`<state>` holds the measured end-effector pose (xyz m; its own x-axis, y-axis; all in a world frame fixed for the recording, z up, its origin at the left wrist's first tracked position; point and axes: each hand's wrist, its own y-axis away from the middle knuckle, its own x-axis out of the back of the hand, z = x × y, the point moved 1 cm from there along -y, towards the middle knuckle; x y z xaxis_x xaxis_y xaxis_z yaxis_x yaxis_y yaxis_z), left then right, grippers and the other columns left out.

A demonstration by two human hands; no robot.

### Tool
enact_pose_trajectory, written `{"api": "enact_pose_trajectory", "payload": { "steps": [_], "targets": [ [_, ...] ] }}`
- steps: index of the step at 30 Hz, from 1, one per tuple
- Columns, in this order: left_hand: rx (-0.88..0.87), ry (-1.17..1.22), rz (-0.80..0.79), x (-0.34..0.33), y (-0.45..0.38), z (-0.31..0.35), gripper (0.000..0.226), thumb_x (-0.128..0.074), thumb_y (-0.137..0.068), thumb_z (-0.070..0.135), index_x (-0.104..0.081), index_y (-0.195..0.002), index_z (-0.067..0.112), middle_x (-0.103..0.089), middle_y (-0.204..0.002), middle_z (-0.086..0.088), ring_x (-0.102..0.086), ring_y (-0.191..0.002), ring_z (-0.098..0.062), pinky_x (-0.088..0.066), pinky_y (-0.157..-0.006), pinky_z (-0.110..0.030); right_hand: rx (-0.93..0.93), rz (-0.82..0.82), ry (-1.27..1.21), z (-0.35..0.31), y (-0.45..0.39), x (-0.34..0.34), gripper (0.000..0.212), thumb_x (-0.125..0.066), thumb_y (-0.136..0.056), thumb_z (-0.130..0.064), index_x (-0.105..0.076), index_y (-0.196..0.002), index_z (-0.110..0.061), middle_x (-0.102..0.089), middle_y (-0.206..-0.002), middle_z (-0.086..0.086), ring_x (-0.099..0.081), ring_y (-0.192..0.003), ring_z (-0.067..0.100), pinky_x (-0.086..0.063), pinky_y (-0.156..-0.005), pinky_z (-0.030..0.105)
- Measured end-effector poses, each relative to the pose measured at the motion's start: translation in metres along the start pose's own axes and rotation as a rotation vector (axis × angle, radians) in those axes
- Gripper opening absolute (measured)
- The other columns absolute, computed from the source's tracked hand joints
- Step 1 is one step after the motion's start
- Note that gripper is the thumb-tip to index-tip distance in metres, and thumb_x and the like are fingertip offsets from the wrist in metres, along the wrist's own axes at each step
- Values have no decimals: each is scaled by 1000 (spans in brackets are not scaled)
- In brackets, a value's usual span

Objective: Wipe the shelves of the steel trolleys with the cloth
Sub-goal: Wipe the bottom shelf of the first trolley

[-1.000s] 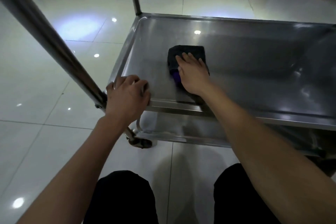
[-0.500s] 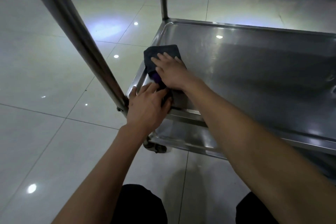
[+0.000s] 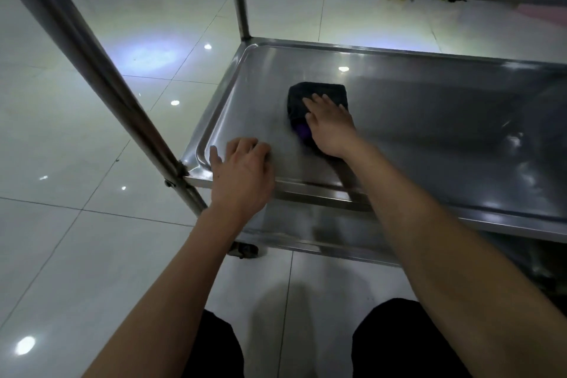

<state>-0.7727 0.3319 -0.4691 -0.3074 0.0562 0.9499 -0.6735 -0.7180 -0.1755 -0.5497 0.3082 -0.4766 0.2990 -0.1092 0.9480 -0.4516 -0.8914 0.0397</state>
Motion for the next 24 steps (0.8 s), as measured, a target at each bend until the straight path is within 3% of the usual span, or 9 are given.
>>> {"api": "enact_pose_trajectory", "payload": {
  "steps": [3,9,12,18,24],
  "targets": [
    [-95,38,-45,-8,1,43,40,-34,-93,35,-62,-119,24,-55,-134,2,-44,-131,-24,-27,-112,-59,-63,24,-6,37,20,14,50,-22,-109,-30,-20,-158,-23,-13,-167,-2,-6,-154,17,-6,-123,42],
    [-229,95,-87,-30,-3,115,36,-46,-98,37,-59,-130,27,-50,-139,2,-41,-132,-24,-29,-113,-56,-194,97,2,115,65,37,49,-27,-108,-28,-25,-157,-21,-18,-166,1,-12,-153,19,-11,-122,44],
    [-302,137,-109,-37,0,143,35,-48,-96,41,-61,-126,28,-50,-140,1,-41,-133,-24,-29,-113,-55,-252,121,10,148,88,48,49,-29,-108,-26,-28,-156,-20,-21,-165,3,-16,-152,22,-14,-121,45],
    [-405,128,-153,-49,8,166,49,-57,-81,72,-64,-110,33,-54,-128,6,-44,-128,-22,-32,-109,-57,-257,110,-24,167,127,59,49,-31,-108,-25,-28,-156,-21,-21,-165,4,-15,-152,22,-14,-122,44],
    [-401,126,-105,-54,5,165,49,-67,-74,70,-68,-104,32,-56,-126,5,-48,-123,-23,-32,-107,-53,-237,95,-54,153,181,52,48,-29,-109,-27,-26,-157,-26,-17,-166,-3,-9,-153,15,-6,-123,37]
  ]
}}
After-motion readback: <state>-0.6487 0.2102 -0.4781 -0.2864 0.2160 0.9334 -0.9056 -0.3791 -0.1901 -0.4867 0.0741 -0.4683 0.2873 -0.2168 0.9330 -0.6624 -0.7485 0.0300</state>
